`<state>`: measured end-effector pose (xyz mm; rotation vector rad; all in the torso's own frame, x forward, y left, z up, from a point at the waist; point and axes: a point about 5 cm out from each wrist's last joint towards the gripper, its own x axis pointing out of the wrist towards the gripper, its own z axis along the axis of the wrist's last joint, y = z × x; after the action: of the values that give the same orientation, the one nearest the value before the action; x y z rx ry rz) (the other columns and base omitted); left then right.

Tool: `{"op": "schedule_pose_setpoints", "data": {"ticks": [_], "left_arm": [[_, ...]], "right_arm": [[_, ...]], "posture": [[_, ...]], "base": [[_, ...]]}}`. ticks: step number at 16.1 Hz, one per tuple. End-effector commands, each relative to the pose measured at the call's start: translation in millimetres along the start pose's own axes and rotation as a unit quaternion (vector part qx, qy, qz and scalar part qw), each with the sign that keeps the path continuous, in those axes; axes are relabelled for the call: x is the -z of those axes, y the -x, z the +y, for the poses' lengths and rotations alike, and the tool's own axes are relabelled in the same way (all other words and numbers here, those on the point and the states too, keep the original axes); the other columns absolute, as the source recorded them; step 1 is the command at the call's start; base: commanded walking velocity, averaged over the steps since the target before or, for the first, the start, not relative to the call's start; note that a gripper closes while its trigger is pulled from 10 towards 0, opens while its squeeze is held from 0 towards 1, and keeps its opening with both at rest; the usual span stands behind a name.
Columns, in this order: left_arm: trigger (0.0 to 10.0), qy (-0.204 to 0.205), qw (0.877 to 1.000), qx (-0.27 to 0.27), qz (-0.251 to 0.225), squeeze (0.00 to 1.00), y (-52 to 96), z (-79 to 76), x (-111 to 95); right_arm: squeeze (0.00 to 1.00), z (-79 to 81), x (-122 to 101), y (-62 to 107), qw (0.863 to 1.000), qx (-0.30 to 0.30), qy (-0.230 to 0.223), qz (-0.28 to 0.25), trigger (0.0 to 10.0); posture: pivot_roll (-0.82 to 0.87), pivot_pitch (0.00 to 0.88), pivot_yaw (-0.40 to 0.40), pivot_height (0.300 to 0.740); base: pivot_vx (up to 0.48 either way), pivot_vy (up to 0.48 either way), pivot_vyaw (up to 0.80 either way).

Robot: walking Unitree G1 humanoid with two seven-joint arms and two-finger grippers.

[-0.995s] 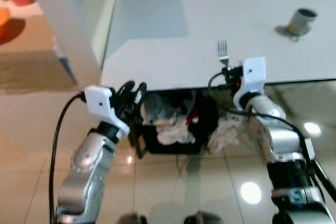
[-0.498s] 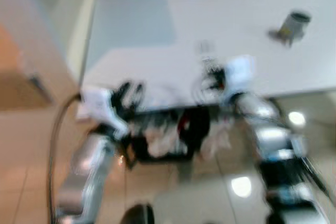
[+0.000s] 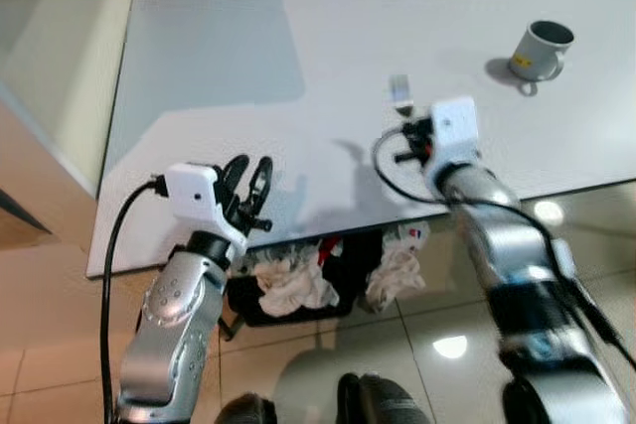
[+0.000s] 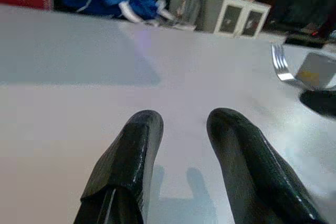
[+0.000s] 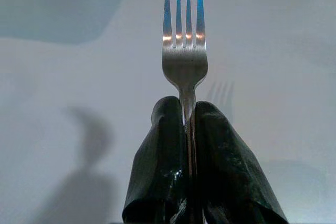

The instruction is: Setting the table

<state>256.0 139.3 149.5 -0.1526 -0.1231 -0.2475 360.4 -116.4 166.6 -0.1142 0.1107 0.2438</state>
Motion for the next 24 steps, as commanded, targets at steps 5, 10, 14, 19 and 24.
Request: {"op": "schedule_pose_setpoints", "data": {"ticks": [5,10,14,19,24], "left_arm": [[10.0,-0.036,0.999,-0.032,0.021,0.00,21.7,-4.3,-0.3],[10.0,-0.057,0.996,-0.067,0.029,0.00,46.8,-5.0,-8.7],[10.0,-0.078,0.994,-0.064,0.044,0.00,54.9,-9.6,-9.8],[10.0,-0.079,0.994,-0.067,0.044,0.00,54.0,-8.7,-12.0],[10.0,-0.079,0.994,-0.066,0.038,0.00,43.8,-5.6,-11.7]], "right_arm": [[0.00,11.1,-0.8,-28.7,0.998,0.036,0.007,0.057,10.0],[0.00,13.2,-36.5,-41.0,0.999,0.035,-0.001,-0.005,10.0],[1.00,17.8,-38.1,-48.2,0.999,0.040,0.030,0.006,10.0],[1.00,14.8,-57.5,-50.3,0.998,0.050,0.004,-0.035,10.0],[1.00,3.9,-97.4,-34.2,0.988,0.064,-0.036,-0.133,10.0]], "posture": [[-0.07,0.278,0.003,0.740],[-0.03,0.369,-0.012,0.740],[-0.01,0.382,-0.023,0.740],[-0.01,0.358,-0.027,0.740],[-0.02,0.307,-0.026,0.740]], "base": [[0.000,0.000,0.00],[0.000,0.000,0.00],[0.000,0.000,0.00],[0.000,0.000,0.00],[0.000,0.000,0.00]]}}
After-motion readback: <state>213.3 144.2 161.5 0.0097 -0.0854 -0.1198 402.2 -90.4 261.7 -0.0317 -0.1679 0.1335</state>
